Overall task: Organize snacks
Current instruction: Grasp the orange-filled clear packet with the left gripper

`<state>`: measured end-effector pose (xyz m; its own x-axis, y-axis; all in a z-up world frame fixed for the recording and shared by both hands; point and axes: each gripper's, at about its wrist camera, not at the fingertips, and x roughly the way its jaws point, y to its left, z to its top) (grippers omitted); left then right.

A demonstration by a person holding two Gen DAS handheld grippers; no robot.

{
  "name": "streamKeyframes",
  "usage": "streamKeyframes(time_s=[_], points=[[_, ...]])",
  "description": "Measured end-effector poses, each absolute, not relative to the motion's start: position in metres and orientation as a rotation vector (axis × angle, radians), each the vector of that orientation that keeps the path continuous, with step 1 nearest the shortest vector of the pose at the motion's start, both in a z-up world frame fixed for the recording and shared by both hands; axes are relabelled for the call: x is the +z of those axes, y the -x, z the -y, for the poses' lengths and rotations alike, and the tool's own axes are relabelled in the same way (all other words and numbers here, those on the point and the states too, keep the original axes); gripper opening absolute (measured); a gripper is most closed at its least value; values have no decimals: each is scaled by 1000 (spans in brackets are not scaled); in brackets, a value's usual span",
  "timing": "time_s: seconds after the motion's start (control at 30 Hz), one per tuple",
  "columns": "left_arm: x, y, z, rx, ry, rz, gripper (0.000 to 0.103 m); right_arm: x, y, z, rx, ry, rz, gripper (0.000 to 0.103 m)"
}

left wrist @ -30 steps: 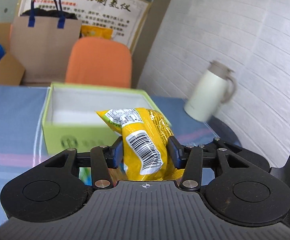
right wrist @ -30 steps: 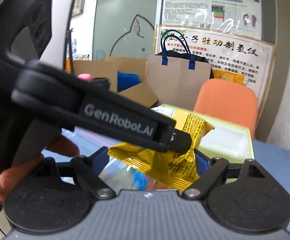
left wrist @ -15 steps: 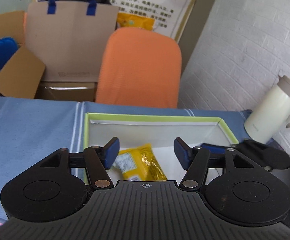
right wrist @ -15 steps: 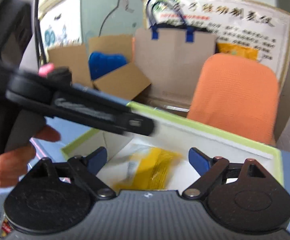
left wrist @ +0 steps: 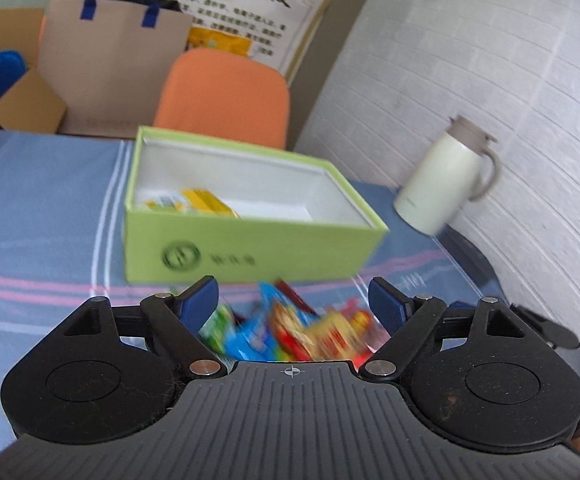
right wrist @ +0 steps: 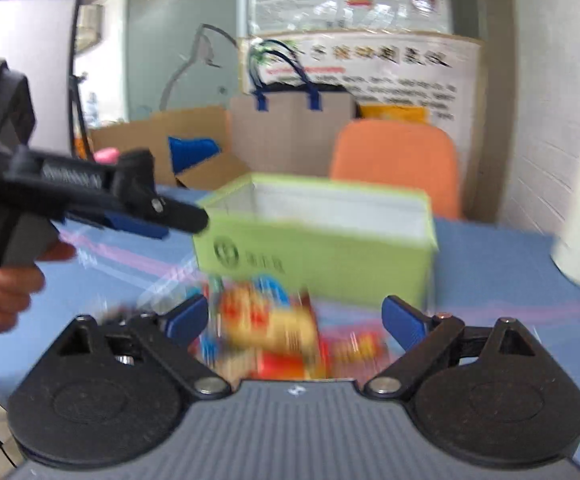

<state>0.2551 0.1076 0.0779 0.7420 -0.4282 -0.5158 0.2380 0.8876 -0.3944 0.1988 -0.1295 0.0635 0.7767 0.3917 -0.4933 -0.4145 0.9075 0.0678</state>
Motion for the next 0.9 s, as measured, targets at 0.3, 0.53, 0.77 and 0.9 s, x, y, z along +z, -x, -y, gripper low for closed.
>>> streamKeyframes(time_s=[0.3, 0.53, 0.77, 0.9], points=[[56, -210, -33, -571, 398, -736, 69, 36, -171, 178, 398, 1, -565, 93], [43, -232, 9, -588, 461, -846, 64, 10, -216, 189, 551, -40, -625, 93], [43, -254, 45, -586, 373, -867, 55, 11, -183, 215, 529, -206, -638, 94], [37, -270, 80, -620, 305, -883, 57, 15, -159, 226, 462, -231, -634, 94]])
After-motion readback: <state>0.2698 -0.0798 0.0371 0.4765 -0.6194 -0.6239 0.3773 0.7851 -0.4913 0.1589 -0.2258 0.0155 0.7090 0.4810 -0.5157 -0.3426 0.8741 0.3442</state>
